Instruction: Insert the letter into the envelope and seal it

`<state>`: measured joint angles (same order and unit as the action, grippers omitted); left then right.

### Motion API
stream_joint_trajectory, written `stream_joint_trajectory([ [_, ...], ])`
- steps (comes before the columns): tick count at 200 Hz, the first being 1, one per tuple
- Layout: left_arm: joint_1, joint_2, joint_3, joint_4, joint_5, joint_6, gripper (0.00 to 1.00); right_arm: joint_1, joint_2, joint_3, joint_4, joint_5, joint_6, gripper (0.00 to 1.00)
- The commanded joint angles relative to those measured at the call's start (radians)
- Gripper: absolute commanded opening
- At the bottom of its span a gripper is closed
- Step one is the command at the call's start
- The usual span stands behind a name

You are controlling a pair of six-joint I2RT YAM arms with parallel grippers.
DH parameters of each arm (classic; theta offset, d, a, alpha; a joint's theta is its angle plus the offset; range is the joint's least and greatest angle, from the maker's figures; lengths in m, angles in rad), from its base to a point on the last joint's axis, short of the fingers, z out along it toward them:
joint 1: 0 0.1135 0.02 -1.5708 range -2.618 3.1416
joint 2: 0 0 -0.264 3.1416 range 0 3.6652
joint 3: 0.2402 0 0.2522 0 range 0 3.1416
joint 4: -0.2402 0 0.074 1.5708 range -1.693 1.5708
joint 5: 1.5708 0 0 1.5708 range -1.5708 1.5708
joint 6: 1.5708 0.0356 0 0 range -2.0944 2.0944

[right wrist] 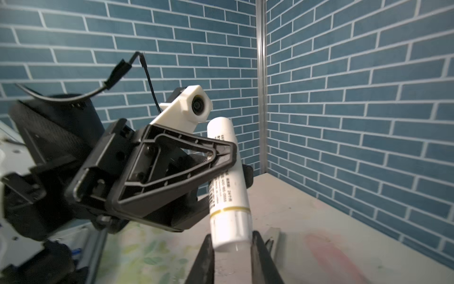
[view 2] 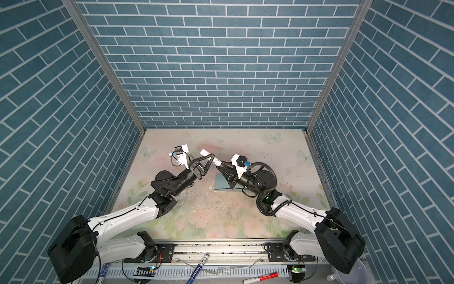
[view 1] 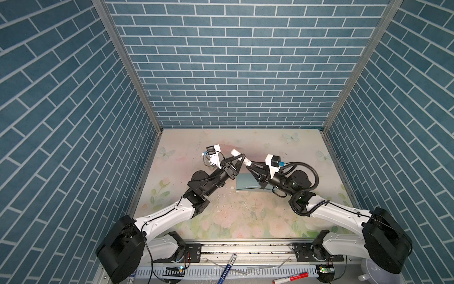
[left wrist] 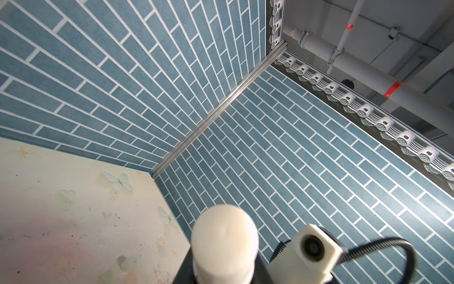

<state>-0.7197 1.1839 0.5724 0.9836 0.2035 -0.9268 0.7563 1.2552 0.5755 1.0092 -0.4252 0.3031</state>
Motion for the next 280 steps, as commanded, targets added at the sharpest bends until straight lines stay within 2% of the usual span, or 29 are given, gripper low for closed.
stream_joint_trajectory([
  [1, 0.001, -0.004, -0.003, -0.016, 0.034, 0.044, 0.00, -0.076, 0.035, 0.102, 0.210, -0.067, 0.448, 0.00],
  [15, 0.002, -0.001, -0.003, -0.014, 0.035, 0.044, 0.00, -0.093, 0.075, 0.112, 0.277, -0.098, 0.540, 0.00],
  [29, 0.001, 0.000, -0.004, -0.013, 0.034, 0.042, 0.00, -0.101, 0.099, 0.118, 0.303, -0.114, 0.571, 0.00],
  [44, 0.001, -0.005, -0.005, -0.014, 0.029, 0.040, 0.00, -0.103, 0.100, 0.113, 0.291, -0.121, 0.544, 0.03],
  [59, 0.003, -0.011, -0.005, -0.025, 0.018, 0.037, 0.00, -0.101, 0.075, 0.108, 0.226, -0.134, 0.443, 0.09],
  [78, 0.002, -0.019, -0.002, -0.049, 0.007, 0.036, 0.00, -0.097, 0.003, 0.078, 0.100, -0.130, 0.217, 0.28],
  [94, 0.002, -0.024, 0.005, -0.064, 0.003, 0.036, 0.00, -0.082, -0.083, 0.053, -0.063, -0.074, -0.023, 0.43],
  [116, 0.002, -0.029, 0.006, -0.072, -0.001, 0.036, 0.00, -0.013, -0.193, 0.030, -0.276, 0.101, -0.416, 0.60],
  [128, 0.002, -0.026, 0.008, -0.074, -0.001, 0.036, 0.00, 0.041, -0.220, 0.014, -0.330, 0.211, -0.612, 0.64],
  [138, 0.002, -0.024, 0.009, -0.074, -0.002, 0.035, 0.00, 0.082, -0.228, -0.002, -0.336, 0.267, -0.754, 0.65],
  [151, 0.002, -0.023, 0.010, -0.074, -0.001, 0.035, 0.00, 0.135, -0.218, -0.024, -0.301, 0.324, -0.880, 0.65],
  [175, 0.003, -0.021, 0.010, -0.074, -0.001, 0.034, 0.00, 0.200, -0.159, -0.053, -0.167, 0.434, -1.004, 0.65],
  [195, 0.001, -0.022, 0.011, -0.075, -0.001, 0.034, 0.00, 0.241, -0.091, -0.060, -0.056, 0.521, -1.092, 0.59],
  [239, 0.002, -0.024, 0.006, -0.074, -0.002, 0.033, 0.00, 0.281, 0.043, -0.059, 0.198, 0.650, -1.169, 0.40],
  [280, 0.003, -0.027, 0.004, -0.072, -0.003, 0.033, 0.00, 0.285, 0.090, -0.035, 0.229, 0.681, -1.168, 0.31],
])
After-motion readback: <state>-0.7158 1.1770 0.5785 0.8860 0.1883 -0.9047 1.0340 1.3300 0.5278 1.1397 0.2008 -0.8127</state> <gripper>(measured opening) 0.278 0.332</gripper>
